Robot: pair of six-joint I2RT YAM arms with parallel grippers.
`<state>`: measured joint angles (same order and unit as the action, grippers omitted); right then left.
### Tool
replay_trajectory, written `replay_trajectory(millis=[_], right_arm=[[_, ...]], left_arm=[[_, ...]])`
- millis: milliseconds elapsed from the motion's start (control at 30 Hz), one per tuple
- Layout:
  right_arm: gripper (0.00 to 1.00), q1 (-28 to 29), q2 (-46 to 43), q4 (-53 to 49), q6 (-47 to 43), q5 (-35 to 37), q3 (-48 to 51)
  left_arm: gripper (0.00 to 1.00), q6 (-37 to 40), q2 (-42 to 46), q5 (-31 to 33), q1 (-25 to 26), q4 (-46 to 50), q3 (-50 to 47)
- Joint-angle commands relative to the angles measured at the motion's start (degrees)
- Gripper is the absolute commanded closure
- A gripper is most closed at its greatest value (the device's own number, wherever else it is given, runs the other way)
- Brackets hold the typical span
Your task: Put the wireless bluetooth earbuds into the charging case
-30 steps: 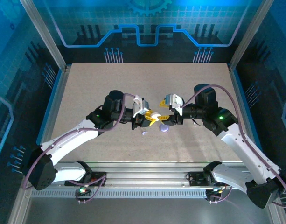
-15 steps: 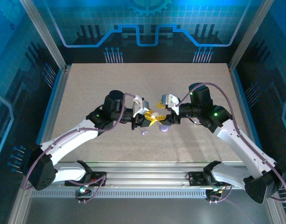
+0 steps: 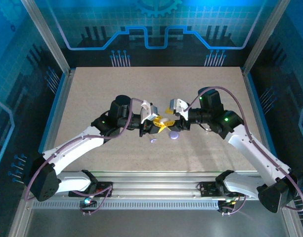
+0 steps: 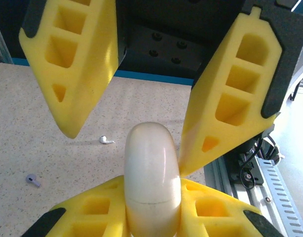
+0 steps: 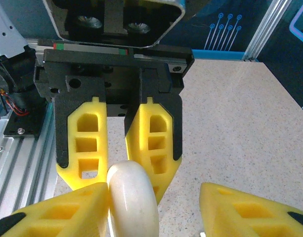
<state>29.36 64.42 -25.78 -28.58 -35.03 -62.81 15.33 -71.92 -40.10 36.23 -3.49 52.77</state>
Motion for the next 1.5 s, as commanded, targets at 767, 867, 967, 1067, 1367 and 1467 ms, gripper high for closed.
replay_trajectory(millis=[767,867,967,1067,1367,1467], right_arm=[[0.51,-0.87,-0.70,8.97,6.31,12.68,-0.59],[0.51,-1.16,-1.13,9.51,6.91,12.81,-0.29],[0.50,-1.58,-1.87,10.00,7.39,11.73,0.03],[0.49,-2.01,-2.84,10.48,8.19,10.00,0.18],[0.44,-2.97,-5.05,8.35,13.83,8.74,-1.18],[0.44,-3.26,-4.59,5.04,17.76,10.33,-3.09]], left_arm=[[0.77,0.86,1.51,-1.58,1.39,-1.11,1.45],[0.77,0.84,1.61,-1.25,1.37,-1.17,1.28],[0.77,0.32,1.61,-0.65,1.35,-1.44,1.03],[0.77,-0.45,1.52,0.47,1.26,-2.30,0.50],[0.77,-4.58,1.68,3.32,-0.26,-7.29,-3.27],[0.78,-6.85,2.75,3.80,-2.23,-9.87,-5.52]])
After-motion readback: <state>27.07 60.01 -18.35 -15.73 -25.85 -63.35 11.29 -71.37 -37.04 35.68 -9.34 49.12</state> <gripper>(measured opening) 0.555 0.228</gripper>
